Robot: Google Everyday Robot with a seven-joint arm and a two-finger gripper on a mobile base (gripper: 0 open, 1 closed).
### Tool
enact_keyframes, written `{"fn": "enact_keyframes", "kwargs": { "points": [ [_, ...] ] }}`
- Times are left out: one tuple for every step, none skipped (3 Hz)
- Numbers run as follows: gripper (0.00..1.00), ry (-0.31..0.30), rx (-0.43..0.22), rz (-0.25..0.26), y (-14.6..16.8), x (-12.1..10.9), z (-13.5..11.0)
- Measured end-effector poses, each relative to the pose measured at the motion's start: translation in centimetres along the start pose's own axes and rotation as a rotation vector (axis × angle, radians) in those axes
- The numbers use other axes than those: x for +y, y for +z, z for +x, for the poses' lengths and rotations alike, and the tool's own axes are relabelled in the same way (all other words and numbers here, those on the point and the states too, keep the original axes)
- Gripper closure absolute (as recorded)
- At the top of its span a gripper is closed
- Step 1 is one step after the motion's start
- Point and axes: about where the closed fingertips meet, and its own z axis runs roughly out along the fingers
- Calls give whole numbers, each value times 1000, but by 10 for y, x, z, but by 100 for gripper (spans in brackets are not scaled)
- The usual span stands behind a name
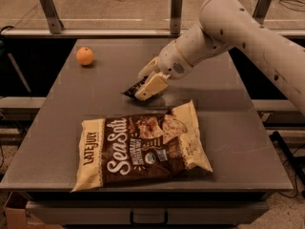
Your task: Move rxbar chocolate near brown chip bag
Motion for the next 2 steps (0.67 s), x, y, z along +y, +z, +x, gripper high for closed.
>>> {"fn": "enact_keyframes", "kwargs": {
  "points": [
    [83, 7, 17, -49, -3, 19, -4],
    [60, 14, 28, -78, -6, 28, -5]
  ]
}}
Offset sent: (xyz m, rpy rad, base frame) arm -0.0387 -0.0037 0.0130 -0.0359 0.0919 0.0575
